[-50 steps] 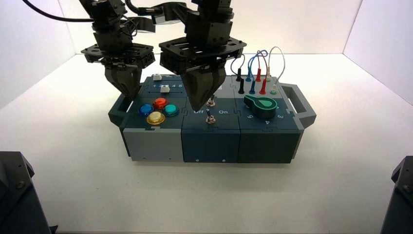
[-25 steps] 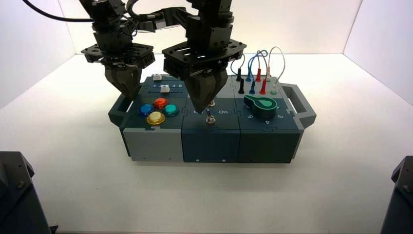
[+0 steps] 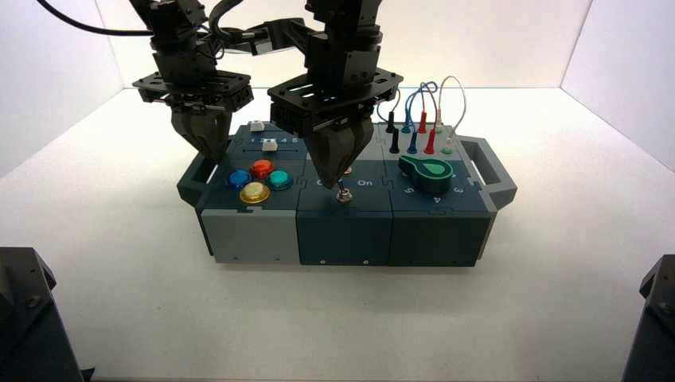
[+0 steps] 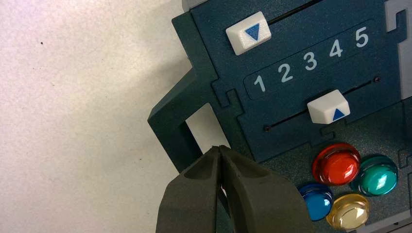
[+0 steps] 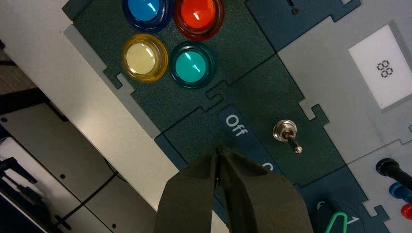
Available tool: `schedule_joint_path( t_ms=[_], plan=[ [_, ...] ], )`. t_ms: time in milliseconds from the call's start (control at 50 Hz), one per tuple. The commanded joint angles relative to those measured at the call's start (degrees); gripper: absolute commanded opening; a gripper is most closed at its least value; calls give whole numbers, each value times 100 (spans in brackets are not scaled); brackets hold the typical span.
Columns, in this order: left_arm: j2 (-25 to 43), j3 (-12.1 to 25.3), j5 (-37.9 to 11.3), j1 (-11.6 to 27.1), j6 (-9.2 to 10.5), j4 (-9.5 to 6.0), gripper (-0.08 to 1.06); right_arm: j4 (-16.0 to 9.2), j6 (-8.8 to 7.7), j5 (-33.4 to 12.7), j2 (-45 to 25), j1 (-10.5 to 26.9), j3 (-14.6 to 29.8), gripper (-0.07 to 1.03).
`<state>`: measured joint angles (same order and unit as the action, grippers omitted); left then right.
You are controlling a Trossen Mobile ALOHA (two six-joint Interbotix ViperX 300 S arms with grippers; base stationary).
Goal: Flip the bottom switch on with the right gripper.
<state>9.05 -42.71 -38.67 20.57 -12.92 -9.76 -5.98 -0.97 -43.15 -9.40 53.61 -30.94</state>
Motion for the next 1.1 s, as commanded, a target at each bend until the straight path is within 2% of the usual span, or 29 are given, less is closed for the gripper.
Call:
schedule_joint_path(
  t_ms=[20,420,1100],
  plan=[
    [290,-88,9,62,-132,18,-3,9,-26,0,167,35,18,-2],
    [264,-88,9,62,-132,18,-3,18,-18,0,325,35,-264,-2],
    [255,-105,-26,88,-141,18,-3,18,18,149,334,35,-422,-2]
  ],
)
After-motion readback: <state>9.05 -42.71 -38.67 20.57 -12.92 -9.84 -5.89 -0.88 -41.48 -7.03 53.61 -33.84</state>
